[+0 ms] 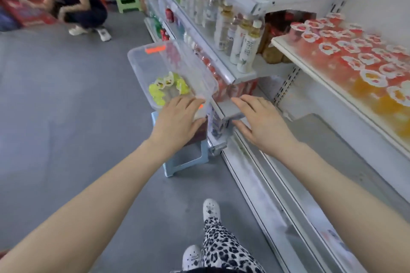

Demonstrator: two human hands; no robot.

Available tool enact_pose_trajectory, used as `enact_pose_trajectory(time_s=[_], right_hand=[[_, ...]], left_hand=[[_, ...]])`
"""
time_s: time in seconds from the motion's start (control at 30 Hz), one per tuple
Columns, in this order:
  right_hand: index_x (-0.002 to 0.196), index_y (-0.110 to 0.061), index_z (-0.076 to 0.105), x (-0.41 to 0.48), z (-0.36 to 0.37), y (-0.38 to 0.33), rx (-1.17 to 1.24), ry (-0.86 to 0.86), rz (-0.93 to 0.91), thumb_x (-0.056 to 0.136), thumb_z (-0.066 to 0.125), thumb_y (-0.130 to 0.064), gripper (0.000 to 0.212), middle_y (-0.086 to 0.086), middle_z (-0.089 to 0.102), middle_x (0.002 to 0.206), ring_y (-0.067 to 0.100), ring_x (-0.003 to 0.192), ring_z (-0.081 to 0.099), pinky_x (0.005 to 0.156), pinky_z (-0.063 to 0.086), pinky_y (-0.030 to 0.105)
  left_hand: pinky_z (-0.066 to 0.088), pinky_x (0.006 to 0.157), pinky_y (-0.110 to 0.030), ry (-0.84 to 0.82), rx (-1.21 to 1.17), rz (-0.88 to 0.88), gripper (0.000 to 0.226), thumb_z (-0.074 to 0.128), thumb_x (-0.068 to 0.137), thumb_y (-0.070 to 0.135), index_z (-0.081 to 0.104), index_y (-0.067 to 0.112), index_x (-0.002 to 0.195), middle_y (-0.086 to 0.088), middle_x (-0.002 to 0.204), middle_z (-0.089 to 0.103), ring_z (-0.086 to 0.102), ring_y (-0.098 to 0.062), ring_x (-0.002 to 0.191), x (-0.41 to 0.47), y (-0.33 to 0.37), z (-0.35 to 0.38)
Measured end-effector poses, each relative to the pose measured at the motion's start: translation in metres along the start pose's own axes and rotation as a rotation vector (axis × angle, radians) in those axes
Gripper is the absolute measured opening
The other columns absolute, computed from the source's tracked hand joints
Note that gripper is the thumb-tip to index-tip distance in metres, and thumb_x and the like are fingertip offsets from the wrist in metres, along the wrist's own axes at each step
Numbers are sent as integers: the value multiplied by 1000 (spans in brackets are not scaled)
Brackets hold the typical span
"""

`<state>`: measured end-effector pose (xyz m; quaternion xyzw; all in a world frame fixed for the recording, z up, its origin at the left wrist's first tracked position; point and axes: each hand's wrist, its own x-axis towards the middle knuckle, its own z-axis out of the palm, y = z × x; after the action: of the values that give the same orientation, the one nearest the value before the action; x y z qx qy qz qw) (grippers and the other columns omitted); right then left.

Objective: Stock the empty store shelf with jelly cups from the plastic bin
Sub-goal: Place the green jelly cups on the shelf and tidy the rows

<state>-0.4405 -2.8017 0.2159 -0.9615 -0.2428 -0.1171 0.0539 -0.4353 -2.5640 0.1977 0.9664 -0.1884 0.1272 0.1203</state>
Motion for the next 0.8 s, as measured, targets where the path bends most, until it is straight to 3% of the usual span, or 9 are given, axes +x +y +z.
enact_pose_trajectory(time_s=[0.3, 0.47, 0.6, 0.8], right_hand=[[142, -9, 46, 149, 89, 13, 136, -144, -131, 96, 57, -31, 52, 12, 53, 134, 32, 119, 51, 104, 36, 39], [142, -11, 46, 235, 142, 34, 228, -311, -164, 97, 53, -29, 48, 9, 50, 137, 31, 123, 48, 103, 37, 39], [142, -19, 45, 296, 204, 37, 234, -629, -220, 96, 53, -27, 47, 6, 49, 141, 27, 127, 48, 102, 40, 36], [138, -18, 48, 322, 294, 21, 37, -1129, -362, 89, 59, -18, 49, 8, 52, 140, 27, 126, 51, 101, 44, 37]], left_hand=[[46, 91, -43, -20, 19, -305, 37, 60, 93, 29, 59, 17, 128, -4, 123, 61, 55, -32, 111, 48, -124, 40], [44, 94, -42, -81, -1, -442, 37, 59, 93, 27, 58, 17, 129, -4, 123, 61, 54, -31, 111, 92, -179, 67], [46, 92, -43, -99, -7, -453, 36, 65, 90, 20, 62, 14, 125, -7, 117, 64, 56, -33, 107, 118, -210, 94], [47, 94, -44, -150, 11, -343, 35, 72, 83, 14, 66, 11, 117, -8, 112, 66, 59, -34, 104, 136, -230, 127]])
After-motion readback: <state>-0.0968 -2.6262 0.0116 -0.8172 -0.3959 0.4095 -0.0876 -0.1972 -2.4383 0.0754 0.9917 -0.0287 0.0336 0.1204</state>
